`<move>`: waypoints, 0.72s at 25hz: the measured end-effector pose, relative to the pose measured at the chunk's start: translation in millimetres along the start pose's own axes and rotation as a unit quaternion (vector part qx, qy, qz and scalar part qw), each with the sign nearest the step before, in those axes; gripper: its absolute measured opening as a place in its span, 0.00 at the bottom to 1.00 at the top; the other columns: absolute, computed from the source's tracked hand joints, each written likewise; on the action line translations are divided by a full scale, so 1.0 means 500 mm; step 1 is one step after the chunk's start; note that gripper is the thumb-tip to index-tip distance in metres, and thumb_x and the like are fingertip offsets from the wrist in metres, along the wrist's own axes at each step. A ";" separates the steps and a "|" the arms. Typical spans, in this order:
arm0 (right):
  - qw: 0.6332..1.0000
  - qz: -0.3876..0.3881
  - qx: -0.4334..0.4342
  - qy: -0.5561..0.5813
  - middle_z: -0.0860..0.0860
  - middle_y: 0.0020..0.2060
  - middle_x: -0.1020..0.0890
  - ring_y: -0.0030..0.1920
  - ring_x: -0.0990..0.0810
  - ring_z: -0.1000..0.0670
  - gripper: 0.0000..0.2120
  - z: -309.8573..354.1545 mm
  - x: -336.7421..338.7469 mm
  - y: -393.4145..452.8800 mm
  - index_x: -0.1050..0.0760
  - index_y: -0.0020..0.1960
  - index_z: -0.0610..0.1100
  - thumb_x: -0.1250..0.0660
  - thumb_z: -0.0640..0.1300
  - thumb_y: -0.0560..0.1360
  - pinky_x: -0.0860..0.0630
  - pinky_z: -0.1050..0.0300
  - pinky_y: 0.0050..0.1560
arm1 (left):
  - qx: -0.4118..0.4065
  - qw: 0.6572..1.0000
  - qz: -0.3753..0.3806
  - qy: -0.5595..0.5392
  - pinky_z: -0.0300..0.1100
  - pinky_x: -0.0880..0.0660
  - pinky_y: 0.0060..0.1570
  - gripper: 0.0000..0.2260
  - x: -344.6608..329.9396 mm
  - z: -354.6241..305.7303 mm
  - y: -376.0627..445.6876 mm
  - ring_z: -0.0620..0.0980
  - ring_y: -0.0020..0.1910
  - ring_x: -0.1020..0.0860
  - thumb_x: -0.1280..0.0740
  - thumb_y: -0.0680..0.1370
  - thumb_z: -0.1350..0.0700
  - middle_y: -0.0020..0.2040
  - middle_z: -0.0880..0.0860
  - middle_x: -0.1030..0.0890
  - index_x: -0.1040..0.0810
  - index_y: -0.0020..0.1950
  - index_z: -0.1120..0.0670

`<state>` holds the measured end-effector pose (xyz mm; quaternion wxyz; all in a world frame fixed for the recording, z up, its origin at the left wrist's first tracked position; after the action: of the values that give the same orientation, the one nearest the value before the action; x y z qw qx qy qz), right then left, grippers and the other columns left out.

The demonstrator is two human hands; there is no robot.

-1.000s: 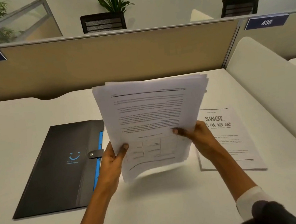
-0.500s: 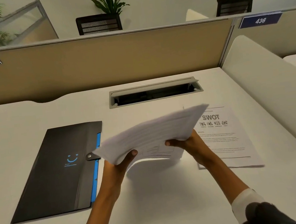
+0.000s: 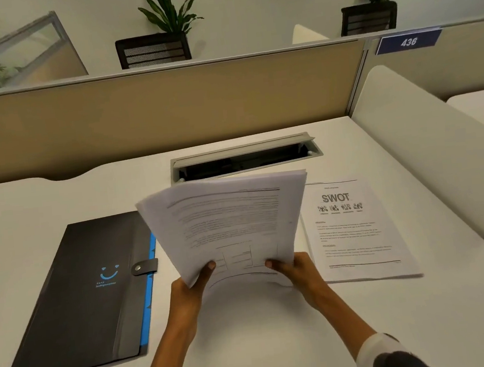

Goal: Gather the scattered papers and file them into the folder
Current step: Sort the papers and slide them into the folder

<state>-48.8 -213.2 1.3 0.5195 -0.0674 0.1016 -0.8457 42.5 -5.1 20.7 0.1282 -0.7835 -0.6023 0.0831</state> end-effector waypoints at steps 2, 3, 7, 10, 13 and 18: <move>0.998 -0.050 0.022 -0.011 0.59 0.37 0.14 0.40 0.15 0.59 0.05 0.007 0.018 -0.004 0.19 0.41 0.54 0.28 0.44 0.71 0.18 0.62 0.41 | 0.007 1.000 0.014 0.002 0.40 0.25 0.47 0.16 -0.012 -0.009 0.008 0.52 0.50 0.23 0.30 0.71 0.52 0.47 0.50 0.21 0.27 0.57 0.52; 0.996 -0.078 0.036 -0.021 0.60 0.35 0.14 0.37 0.15 0.59 0.04 0.018 0.033 -0.004 0.20 0.40 0.53 0.28 0.44 0.71 0.20 0.65 0.35 | 0.011 1.000 0.028 0.004 0.37 0.25 0.42 0.16 -0.025 -0.016 0.011 0.49 0.47 0.22 0.30 0.71 0.51 0.46 0.47 0.20 0.26 0.56 0.51; 0.985 -0.164 0.033 -0.040 0.52 0.30 0.17 0.26 0.18 0.53 0.05 0.061 0.152 -0.003 0.22 0.39 0.51 0.27 0.44 0.71 0.25 0.61 0.20 | 0.005 0.996 0.083 0.013 0.36 0.24 0.36 0.07 -0.102 -0.046 0.019 0.44 0.45 0.20 0.31 0.73 0.55 0.45 0.43 0.18 0.24 0.48 0.44; 0.974 -0.212 -0.020 -0.079 0.51 0.34 0.18 0.30 0.20 0.50 0.05 0.069 0.287 -0.008 0.24 0.44 0.47 0.28 0.44 0.71 0.26 0.63 0.20 | 0.015 0.992 0.123 0.022 0.39 0.20 0.37 0.10 -0.170 -0.050 0.013 0.52 0.42 0.17 0.34 0.75 0.63 0.46 0.55 0.16 0.23 0.55 0.52; 0.960 -0.234 -0.092 -0.122 0.48 0.34 0.19 0.30 0.21 0.48 0.08 0.048 0.399 -0.027 0.24 0.47 0.42 0.28 0.43 0.72 0.28 0.60 0.23 | 0.040 0.984 0.163 0.057 0.44 0.19 0.44 0.10 -0.251 -0.029 -0.002 0.54 0.41 0.17 0.36 0.75 0.65 0.45 0.59 0.17 0.23 0.56 0.59; 0.939 -0.262 -0.168 -0.146 0.39 0.39 0.18 0.31 0.22 0.43 0.12 -0.008 0.491 -0.053 0.23 0.49 0.34 0.28 0.41 0.71 0.28 0.57 0.27 | 0.055 0.971 0.158 0.172 0.49 0.24 0.56 0.14 -0.329 0.020 -0.017 0.53 0.49 0.22 0.37 0.77 0.59 0.56 0.57 0.22 0.26 0.63 0.57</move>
<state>-183.5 -420.3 6.0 0.2696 -0.3011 0.1440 -0.9033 -10.9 -160.9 9.7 0.2584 -0.8629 -0.4344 -0.0007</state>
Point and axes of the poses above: each hand's wrist, its own y-axis towards the middle knuckle, its own x-axis out of the back of the hand, z = x × y, the point moved 4 cm from there along y, towards the middle knuckle
